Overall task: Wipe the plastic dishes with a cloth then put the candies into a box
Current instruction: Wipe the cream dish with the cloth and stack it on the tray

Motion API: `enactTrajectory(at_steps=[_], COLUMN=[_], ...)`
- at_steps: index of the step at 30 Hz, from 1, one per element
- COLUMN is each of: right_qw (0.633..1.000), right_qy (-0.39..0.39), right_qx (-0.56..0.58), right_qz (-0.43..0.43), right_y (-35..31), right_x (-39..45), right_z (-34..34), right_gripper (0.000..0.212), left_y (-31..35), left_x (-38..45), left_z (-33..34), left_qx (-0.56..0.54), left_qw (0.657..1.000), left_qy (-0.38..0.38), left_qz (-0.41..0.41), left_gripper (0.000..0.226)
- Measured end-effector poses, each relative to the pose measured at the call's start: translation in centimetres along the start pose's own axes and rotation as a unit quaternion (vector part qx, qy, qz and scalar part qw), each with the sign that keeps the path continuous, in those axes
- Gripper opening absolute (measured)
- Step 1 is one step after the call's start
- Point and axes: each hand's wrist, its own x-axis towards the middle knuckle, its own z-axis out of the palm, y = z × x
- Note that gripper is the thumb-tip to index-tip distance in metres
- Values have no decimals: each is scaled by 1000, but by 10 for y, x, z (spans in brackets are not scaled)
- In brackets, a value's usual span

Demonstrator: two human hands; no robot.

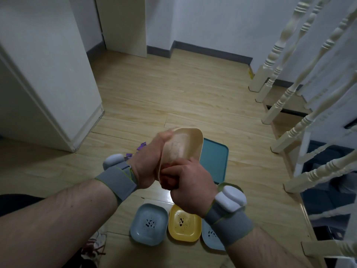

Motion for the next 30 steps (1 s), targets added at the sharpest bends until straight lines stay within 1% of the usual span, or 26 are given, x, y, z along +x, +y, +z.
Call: enactTrajectory(at_steps=[2, 4, 6, 7, 9, 11, 12, 14, 17, 18, 19, 21, 23, 24, 26, 28, 29, 30], right_qw=[998, 987, 983, 986, 996, 1000, 999, 999, 996, 995, 994, 998, 998, 997, 996, 997, 996, 994], right_qy=[-13, 14, 26, 23, 14, 21, 29, 38, 36, 40, 46, 47, 42, 53, 69, 74, 79, 82], right_qx=[67, 157, 183, 167, 89, 9, -8, 0, 78, 92, 87, 29, -45, -63, -53, 9, 28, 22], right_qz=[11, 1, -9, -13, -17, 0, 13, 24, -14, -28, -39, -38, -3, 12, 13, -20, -44, -62], right_y=[-1, -1, -1, 0, 8, 22, 28, 27, 7, 3, 4, 20, 37, 40, 30, 12, 8, 8], right_x=[-2, -2, -2, -2, -1, 1, 2, 3, 1, -1, -2, 0, 3, 3, 3, 1, 0, -1], right_z=[3, 2, 1, 1, 2, 2, 2, 3, 7, 8, 8, 4, 0, -1, 2, 7, 9, 10], right_gripper=[42, 43, 45, 46, 44, 38, 36, 38, 44, 45, 45, 38, 37, 37, 36, 36, 35, 35], left_y=[-7, -5, 1, 4, 8, 8, 8, 7, 5, 4, 5, 7, 9, 10, 11, 12, 13, 14], left_x=[0, -1, -2, -1, -3, -2, -2, -1, 3, 3, 3, 1, -1, -1, -1, -1, -1, -2], left_z=[3, 4, 4, 4, 2, -2, -1, 1, 3, 3, 2, -1, -1, 0, 3, 4, 5, 4], left_qx=[3, -11, -25, -27, -25, -15, -12, -15, -22, -27, -29, -24, -5, 2, 3, -4, -8, -10], left_qw=[1000, 998, 998, 999, 999, 999, 999, 999, 996, 996, 996, 998, 998, 998, 997, 997, 996, 997], left_qy=[9, 23, 20, 15, 10, 8, 7, 14, 56, 58, 52, 37, 28, 25, 26, 37, 41, 41], left_qz=[25, 49, 46, 39, 35, 37, 36, 50, 69, 67, 62, 55, 57, 58, 67, 73, 73, 72], left_gripper=[56, 58, 58, 59, 58, 54, 54, 53, 46, 45, 46, 45, 41, 41, 40, 37, 35, 35])
